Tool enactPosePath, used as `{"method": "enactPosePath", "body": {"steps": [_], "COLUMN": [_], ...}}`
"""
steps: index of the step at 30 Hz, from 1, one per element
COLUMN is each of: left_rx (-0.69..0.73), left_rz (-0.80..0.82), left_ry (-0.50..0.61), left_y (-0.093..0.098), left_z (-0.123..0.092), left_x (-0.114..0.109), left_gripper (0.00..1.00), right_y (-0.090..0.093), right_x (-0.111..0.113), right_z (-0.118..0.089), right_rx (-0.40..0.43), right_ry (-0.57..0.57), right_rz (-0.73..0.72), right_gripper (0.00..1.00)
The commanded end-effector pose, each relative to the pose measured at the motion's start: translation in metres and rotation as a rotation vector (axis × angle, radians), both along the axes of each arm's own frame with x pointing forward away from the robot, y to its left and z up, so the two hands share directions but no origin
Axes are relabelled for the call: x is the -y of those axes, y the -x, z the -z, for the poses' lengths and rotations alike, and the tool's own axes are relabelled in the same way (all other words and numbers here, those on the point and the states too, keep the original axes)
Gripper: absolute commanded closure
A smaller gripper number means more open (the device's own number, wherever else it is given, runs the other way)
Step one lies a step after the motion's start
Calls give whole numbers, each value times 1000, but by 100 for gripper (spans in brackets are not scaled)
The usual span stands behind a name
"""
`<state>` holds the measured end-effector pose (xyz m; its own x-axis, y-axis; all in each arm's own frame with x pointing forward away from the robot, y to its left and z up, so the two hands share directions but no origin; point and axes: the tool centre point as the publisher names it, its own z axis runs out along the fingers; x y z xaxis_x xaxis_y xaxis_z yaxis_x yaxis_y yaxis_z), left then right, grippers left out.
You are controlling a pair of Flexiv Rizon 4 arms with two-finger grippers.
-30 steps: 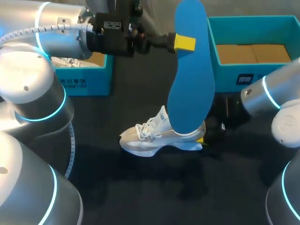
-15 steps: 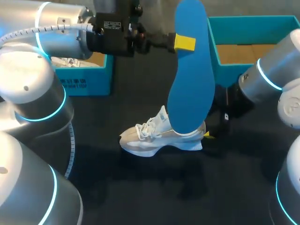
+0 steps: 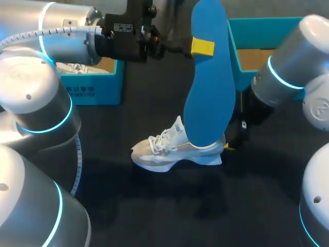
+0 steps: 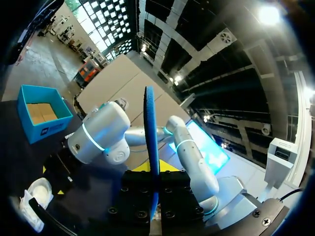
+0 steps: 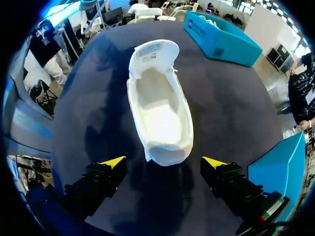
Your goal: Take the shoe out of the shoebox, open the shoe tongue, remove and reinsert the insole, then place the shoe into the shoebox
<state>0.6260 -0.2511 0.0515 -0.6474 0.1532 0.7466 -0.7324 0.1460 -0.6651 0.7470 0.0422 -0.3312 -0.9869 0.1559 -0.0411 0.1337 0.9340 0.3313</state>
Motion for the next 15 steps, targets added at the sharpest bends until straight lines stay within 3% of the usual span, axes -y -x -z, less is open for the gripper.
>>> {"method": "enactPosePath", "body": {"steps": [1, 15], "left_rx": [0, 0], "left_rz": [0, 0], "left_ry": [1, 1], "left_y": [0, 0], "left_z": [0, 0], "left_x": [1, 1], "left_gripper": [100, 100], "right_y": [1, -16], "right_x": [-8, -19], "right_z": [-4, -7], "right_rx": [-5, 16], "right_ry": [151, 209], "right_rz": [3, -30], "right_gripper": [0, 0]}}
